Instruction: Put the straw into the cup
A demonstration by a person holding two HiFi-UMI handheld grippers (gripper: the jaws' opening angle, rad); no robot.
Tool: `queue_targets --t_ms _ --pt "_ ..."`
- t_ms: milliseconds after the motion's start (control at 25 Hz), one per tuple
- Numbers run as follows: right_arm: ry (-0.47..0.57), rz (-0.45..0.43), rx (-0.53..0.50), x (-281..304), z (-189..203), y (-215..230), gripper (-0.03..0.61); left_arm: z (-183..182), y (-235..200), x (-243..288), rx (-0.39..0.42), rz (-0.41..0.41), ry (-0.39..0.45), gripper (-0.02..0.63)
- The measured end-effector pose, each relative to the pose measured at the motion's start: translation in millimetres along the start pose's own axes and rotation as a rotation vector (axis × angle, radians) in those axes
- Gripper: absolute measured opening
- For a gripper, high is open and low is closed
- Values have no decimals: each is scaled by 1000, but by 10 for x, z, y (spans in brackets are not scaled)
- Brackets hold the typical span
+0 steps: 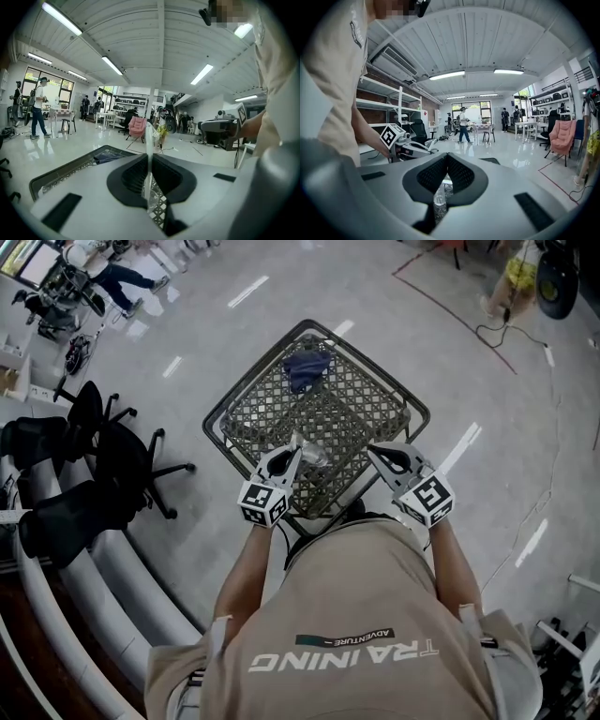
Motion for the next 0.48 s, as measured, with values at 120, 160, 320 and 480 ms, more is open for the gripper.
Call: queue_targets --t_ms 120,160,320,480 --pt "-2 -5 -4 49 8 -19 18 139 -64 -8 -10 -6 -9 40" --pt "-3 -5 -6 61 2 -8 18 182 -76 10 -12 -4 -12 40" --pt "6 1 -14 43 -17 97 18 322 -49 145 1 14 -32 41" --pt "2 17 -20 -14 -45 144 18 370 21 203 18 33 -41 43"
Point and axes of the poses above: the fingertips, and each gripper's own axes: x forward along the fingers, y to its right, z out of its underside, the point moved 2 cm from there along -x, backward along the fingers, and after that the axes turned 11 degrees about y, right-handed, at the moved point
